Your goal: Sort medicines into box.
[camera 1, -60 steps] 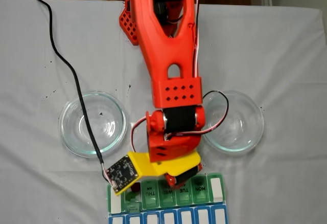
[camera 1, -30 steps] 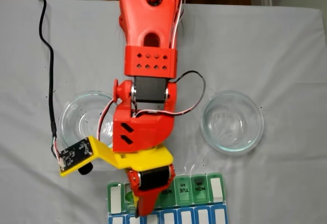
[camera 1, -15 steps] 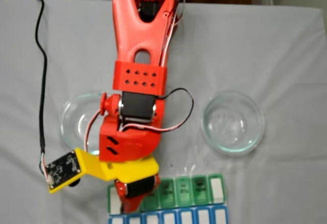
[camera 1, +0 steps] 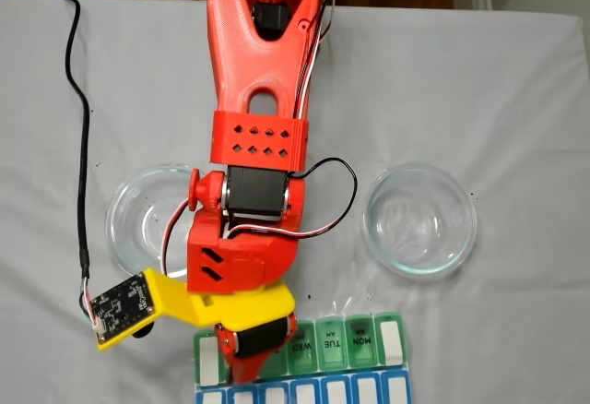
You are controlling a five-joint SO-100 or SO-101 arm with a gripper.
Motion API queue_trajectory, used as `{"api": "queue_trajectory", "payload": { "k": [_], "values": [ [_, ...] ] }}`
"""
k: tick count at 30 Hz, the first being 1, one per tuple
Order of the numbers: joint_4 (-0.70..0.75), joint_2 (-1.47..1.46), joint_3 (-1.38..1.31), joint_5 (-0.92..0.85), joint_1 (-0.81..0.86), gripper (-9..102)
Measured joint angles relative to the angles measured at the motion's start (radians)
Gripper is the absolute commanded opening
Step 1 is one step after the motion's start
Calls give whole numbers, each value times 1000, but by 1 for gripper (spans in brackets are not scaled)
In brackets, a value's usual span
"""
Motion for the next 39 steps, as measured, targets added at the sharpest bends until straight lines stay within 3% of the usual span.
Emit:
{"api": "queue_trajectory", "payload": {
  "k": [11,26,39],
  "values": [
    [-143,-152,-49,46,2,0],
    [-34,-179,-48,-21,-41,0],
    [28,-179,-26,-287,-41,0]
  ]
}}
